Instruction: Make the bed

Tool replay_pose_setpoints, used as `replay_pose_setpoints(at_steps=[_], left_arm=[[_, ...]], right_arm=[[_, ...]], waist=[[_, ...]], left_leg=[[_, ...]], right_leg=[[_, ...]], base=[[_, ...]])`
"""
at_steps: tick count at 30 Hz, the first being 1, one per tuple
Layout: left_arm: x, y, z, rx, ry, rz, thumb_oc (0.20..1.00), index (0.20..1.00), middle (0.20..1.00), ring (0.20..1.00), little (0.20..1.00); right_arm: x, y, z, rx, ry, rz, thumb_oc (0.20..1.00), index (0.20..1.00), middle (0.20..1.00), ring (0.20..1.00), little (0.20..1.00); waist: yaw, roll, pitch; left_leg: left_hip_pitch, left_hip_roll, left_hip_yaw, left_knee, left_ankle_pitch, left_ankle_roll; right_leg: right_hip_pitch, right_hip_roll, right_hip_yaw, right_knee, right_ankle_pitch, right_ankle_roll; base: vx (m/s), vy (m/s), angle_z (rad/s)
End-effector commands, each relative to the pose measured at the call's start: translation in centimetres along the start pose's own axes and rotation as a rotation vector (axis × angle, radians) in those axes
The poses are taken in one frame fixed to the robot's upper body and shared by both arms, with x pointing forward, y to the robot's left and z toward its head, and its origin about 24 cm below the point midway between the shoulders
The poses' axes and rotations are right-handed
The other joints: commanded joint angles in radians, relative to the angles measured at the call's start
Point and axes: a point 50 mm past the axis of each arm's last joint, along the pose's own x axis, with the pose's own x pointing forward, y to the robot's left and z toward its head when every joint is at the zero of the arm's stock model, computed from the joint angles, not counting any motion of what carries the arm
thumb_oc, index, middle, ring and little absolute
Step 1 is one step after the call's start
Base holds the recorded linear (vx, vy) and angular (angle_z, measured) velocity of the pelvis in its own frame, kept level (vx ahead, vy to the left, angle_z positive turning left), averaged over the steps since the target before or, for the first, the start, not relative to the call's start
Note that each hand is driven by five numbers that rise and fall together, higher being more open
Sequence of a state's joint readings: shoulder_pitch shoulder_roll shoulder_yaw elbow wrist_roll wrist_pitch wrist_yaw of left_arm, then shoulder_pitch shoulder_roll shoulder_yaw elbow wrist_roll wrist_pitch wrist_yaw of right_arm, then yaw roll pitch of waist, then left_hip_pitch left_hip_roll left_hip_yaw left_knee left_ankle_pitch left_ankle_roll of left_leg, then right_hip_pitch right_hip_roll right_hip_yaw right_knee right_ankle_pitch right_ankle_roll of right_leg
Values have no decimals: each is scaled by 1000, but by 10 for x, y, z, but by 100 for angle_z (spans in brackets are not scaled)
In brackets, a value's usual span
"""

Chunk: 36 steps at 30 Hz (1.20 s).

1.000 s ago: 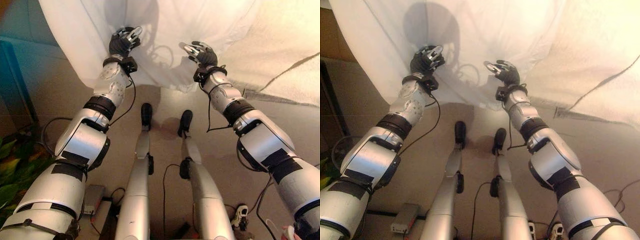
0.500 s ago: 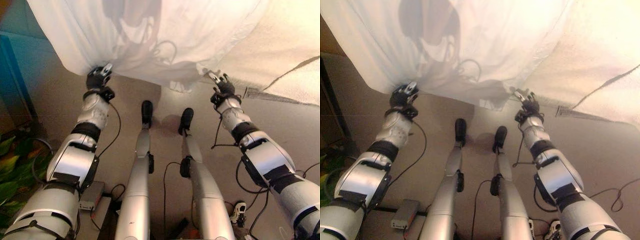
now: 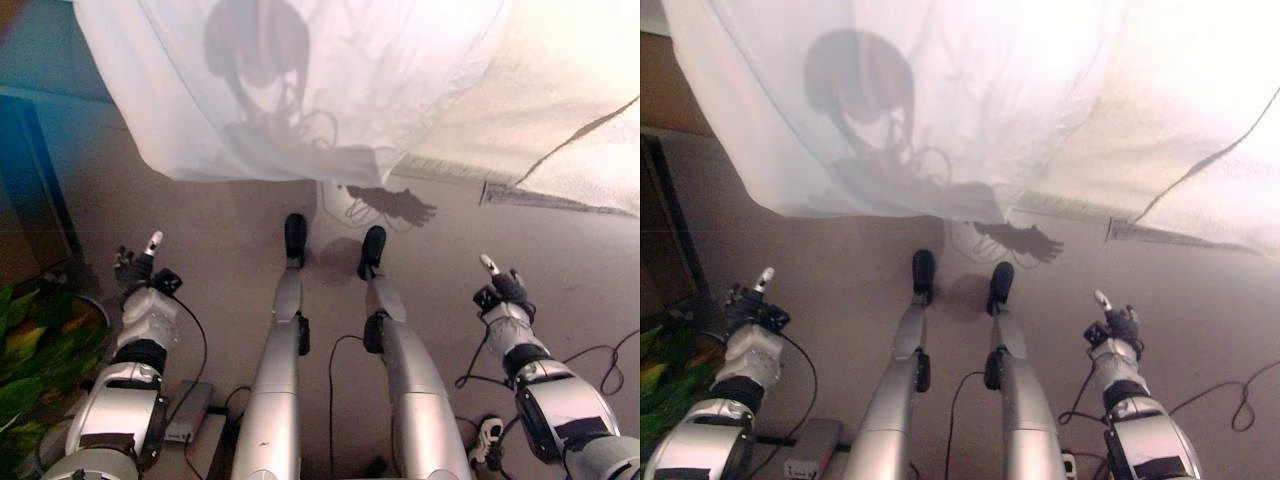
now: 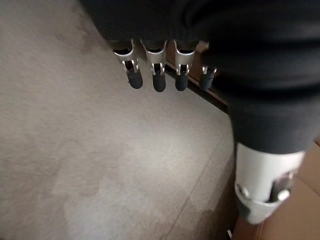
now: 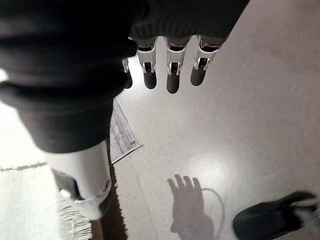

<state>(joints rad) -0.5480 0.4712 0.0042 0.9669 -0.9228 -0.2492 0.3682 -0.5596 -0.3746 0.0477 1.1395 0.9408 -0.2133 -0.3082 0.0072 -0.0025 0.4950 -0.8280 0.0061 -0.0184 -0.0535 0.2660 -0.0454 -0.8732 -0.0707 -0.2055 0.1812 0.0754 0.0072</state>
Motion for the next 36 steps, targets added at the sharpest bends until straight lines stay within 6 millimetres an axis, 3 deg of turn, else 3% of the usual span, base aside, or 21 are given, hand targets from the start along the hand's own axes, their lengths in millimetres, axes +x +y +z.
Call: replay_pose_setpoints(at_steps=[1, 6, 7, 8, 10, 12, 13, 14, 15, 16, 17, 18, 21, 22, 29, 36], left_arm=[[-8, 9, -14, 109, -20, 11, 1000, 1000, 1000, 1000, 1000], [-26, 30, -62, 312, 119, -91, 1000, 1000, 1000, 1000, 1000], [-26, 29, -61, 310, 116, -94, 1000, 1000, 1000, 1000, 1000], [-34, 32, -77, 445, 176, -229, 1000, 1000, 1000, 1000, 1000], [-39, 52, -88, 546, 230, -248, 1000, 1000, 1000, 1000, 1000], [-49, 71, -104, 652, 305, -270, 1000, 1000, 1000, 1000, 1000], [-49, 71, -104, 652, 305, -270, 1000, 1000, 1000, 1000, 1000], [-59, 92, -117, 846, 371, -311, 1000, 1000, 1000, 1000, 1000], [-63, 102, -120, 922, 389, -310, 1000, 1000, 1000, 1000, 1000], [-74, 121, -131, 985, 456, -300, 1000, 1000, 1000, 1000, 1000], [-74, 122, -131, 985, 456, -300, 1000, 1000, 1000, 1000, 1000], [-88, 139, -144, 1013, 537, -277, 1000, 1000, 1000, 1000, 1000], [-95, 147, -149, 993, 574, -247, 1000, 1000, 1000, 1000, 1000], [-109, 156, -160, 999, 628, -242, 1000, 1000, 1000, 1000, 1000], [-150, 183, -186, 1164, 809, -306, 1000, 1000, 1000, 1000, 1000], [-148, 169, -191, 1242, 796, -416, 1000, 1000, 1000, 1000, 1000]], right_arm=[[-2, -19, 3, -189, -75, 1, 1000, 1000, 1000, 1000, 1000], [-10, -47, -20, -417, -39, 21, 1000, 1000, 1000, 1000, 1000], [-9, -47, -19, -415, -41, 22, 1000, 1000, 1000, 1000, 1000], [-13, -55, -27, -486, -16, 54, 1000, 1000, 1000, 1000, 1000], [-17, -72, -39, -541, 28, 57, 1000, 1000, 1000, 1000, 1000], [-24, -90, -56, -587, 108, 49, 1000, 1000, 1000, 1000, 1000], [-24, -90, -56, -587, 108, 49, 1000, 1000, 1000, 1000, 1000], [-33, -107, -76, -699, 204, 64, 1000, 1000, 1000, 1000, 1000], [-38, -115, -85, -757, 247, 78, 1000, 1000, 1000, 1000, 1000], [-49, -132, -101, -849, 333, 91, 1000, 1000, 1000, 1000, 1000], [-49, -132, -102, -849, 333, 91, 1000, 1000, 1000, 1000, 1000], [-60, -144, -118, -930, 416, 111, 1000, 1000, 1000, 1000, 1000], [-65, -149, -123, -972, 445, 120, 1000, 1000, 1000, 1000, 1000], [-73, -156, -132, -1038, 491, 142, 1000, 1000, 1000, 1000, 1000], [-91, -173, -150, -1168, 604, 188, 1000, 1000, 1000, 1000, 1000], [-98, -175, -159, -1126, 656, 180, 1000, 1000, 1000, 1000, 1000]], waist=[[-32, 25, 25], [-51, 25, 25], [-51, 26, 25], [-65, 26, 25], [-68, 30, 20], [-65, 39, -42], [-65, 39, -42], [-69, 39, -102], [-69, 38, -130], [-66, 35, -189], [-66, 35, -188], [-62, 26, -240], [-56, 21, -262], [-46, 7, -303], [-24, -9, -386], [-44, -10, -411]], left_leg=[[69, -49, 38, 163, -184, -19], [249, -57, 35, 213, -217, -3], [232, -58, 41, 210, -191, 2], [354, -61, 38, 206, -203, 4], [482, -58, 40, 186, -206, 4], [571, -52, 38, 145, -205, 4], [571, -52, 38, 145, -205, 4], [639, -46, 46, 105, -201, -1], [671, -41, 51, 84, -199, -4], [715, -34, 59, 57, -197, -8], [718, -33, 59, 55, -197, -8], [765, -31, 65, 28, -199, -11], [787, -28, 69, 22, -203, -11], [817, -32, 71, 26, -218, -7], [909, -41, 102, -24, -238, 10], [912, -41, 94, -34, -240, 5]], right_leg=[[83, -7, 6, 6, -32, 88], [247, -20, 16, 124, -112, 71], [232, -22, 5, 116, -88, 64], [360, -19, 14, 118, -101, 62], [488, -17, 14, 99, -104, 65], [577, -12, 10, 66, -107, 69], [577, -12, 10, 66, -107, 69], [649, -3, 10, 23, -107, 75], [681, 5, 13, -8, -103, 76], [732, 19, 17, -61, -93, 79], [735, 19, 17, -63, -93, 79], [788, 34, 21, -117, -81, 81], [812, 38, 24, -137, -75, 81], [854, 47, 36, -173, -65, 82], [942, 58, 59, -244, -36, 96], [954, 59, 47, -251, -41, 93]], base=[[-70, 34, 9], [-57, 17, 6], [-101, -19, 2], [-60, -15, 1], [43, -42, 2], [101, -48, -2], [125, -91, -10], [87, -106, -12], [132, -177, -11], [67, -104, -5], [100, -151, -2], [56, -79, -2], [80, -79, -16], [81, -65, -19], [75, -14, -20], [26, 22, 13]])
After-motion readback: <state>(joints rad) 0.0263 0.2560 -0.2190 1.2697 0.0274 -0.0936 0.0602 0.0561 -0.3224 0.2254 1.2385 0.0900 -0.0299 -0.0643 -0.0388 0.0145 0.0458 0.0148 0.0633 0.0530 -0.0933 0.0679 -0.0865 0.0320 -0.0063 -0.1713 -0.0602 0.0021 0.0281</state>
